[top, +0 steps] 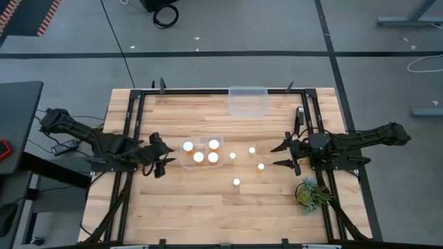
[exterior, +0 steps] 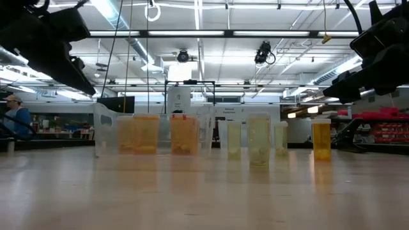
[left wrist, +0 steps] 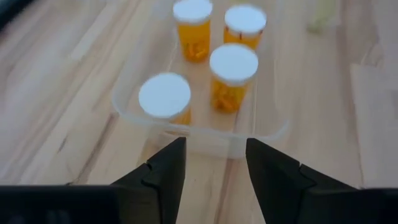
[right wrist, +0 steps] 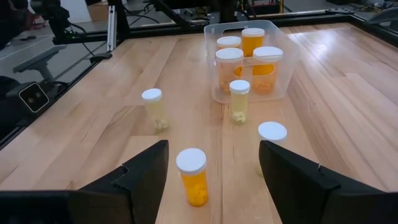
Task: Pick and place medicine bottles into bin by pill shape (circle, oval)
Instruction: Put the top small yellow pill bottle into the top transparent bin
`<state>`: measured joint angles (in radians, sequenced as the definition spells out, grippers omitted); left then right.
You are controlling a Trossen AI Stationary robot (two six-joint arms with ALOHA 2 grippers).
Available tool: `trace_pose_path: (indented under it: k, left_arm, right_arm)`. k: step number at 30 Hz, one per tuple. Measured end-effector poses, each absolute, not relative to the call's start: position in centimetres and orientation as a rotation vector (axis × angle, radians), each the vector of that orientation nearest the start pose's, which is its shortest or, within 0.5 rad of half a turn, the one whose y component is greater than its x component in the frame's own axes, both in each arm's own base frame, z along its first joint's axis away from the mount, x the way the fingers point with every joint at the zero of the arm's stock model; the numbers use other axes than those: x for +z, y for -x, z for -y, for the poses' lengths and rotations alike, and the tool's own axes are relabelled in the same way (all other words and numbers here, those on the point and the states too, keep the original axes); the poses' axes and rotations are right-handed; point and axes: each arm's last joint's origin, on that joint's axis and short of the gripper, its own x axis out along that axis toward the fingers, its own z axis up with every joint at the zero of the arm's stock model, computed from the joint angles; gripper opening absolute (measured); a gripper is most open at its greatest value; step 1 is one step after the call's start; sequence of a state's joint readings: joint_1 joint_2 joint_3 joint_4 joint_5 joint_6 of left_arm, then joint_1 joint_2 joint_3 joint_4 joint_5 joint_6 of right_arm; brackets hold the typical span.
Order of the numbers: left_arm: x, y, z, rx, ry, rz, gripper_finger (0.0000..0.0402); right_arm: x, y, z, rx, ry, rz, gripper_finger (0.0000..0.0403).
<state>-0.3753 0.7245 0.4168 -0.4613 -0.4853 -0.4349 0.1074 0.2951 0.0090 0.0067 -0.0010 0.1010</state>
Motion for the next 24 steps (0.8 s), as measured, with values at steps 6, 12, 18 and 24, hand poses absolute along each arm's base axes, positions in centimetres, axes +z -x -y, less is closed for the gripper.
trace_pose_path:
  k: [6,12,18,24]
  left_arm:
    - [20.6,-12.6,4.4,0.260,0.061,-0.556,0.0172]
    - [20.9,-11.7,4.8,0.250,0.034,-0.526,0.0172]
    - [21.3,-11.7,5.3,0.248,0.030,-0.465,0.0172]
    - [21.6,-11.8,5.3,0.273,-0.032,-0.430,0.0172]
  right_arm:
    - [14.2,-11.2,-1.2,0.093,-0.086,-0.284,0.0257]
    - [14.2,-11.2,-1.2,0.094,-0.086,-0.284,0.0257]
    - [14.2,-11.2,-1.2,0.094,-0.086,-0.284,0.0257]
    - [14.2,-11.2,-1.2,0.094,-0.086,-0.284,0.0257]
